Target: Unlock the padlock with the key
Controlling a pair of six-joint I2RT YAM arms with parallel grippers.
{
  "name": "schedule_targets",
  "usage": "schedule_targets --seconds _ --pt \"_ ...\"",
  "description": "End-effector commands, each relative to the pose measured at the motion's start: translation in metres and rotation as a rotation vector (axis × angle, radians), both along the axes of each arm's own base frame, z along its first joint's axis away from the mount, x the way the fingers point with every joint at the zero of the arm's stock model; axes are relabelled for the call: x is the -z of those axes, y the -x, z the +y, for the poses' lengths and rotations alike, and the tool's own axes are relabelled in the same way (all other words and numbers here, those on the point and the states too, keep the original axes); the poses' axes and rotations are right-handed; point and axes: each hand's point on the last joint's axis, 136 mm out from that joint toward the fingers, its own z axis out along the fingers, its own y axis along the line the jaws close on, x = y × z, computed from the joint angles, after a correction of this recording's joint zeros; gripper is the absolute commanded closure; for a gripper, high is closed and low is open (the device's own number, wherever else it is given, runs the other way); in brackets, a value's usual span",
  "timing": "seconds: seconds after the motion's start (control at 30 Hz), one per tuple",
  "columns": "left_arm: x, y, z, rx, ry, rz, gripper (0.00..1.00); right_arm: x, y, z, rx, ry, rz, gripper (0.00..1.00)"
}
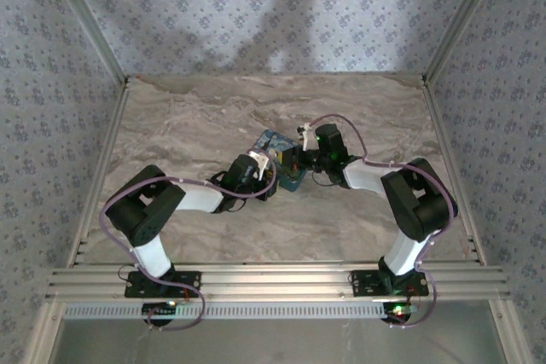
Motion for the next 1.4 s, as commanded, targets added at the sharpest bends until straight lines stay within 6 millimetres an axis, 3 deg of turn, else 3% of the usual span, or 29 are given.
schedule_targets --seconds 0.0,0.2,0.4,0.7,1.03,1.37 --pt "-0.020 -0.009 -0.015 0.011 0.048 -0.044 0.71 0.012 0.016 0.000 -0.022 0.037 0.052 1.00" --pt "-0.026 -0.005 -0.014 0.006 0.065 -0.017 0.77 -0.004 0.012 -0.001 -0.017 0.034 0.001 1.00" --pt "-0.030 0.002 -0.009 -0.015 0.053 0.042 0.81 -0.038 0.007 -0.005 0.003 0.025 -0.111 1.00" --pt "-0.052 0.014 -0.007 -0.040 0.073 0.157 0.82 -0.062 0.036 -0.032 0.035 0.071 -0.238 1.00" --pt "-0.072 0.021 -0.017 -0.068 0.129 0.311 0.82 -0.050 0.083 -0.053 0.048 0.169 -0.308 1.00" --pt "-0.092 0.014 -0.025 -0.120 0.192 0.374 0.85 -0.006 0.113 -0.053 0.073 0.249 -0.309 1.00"
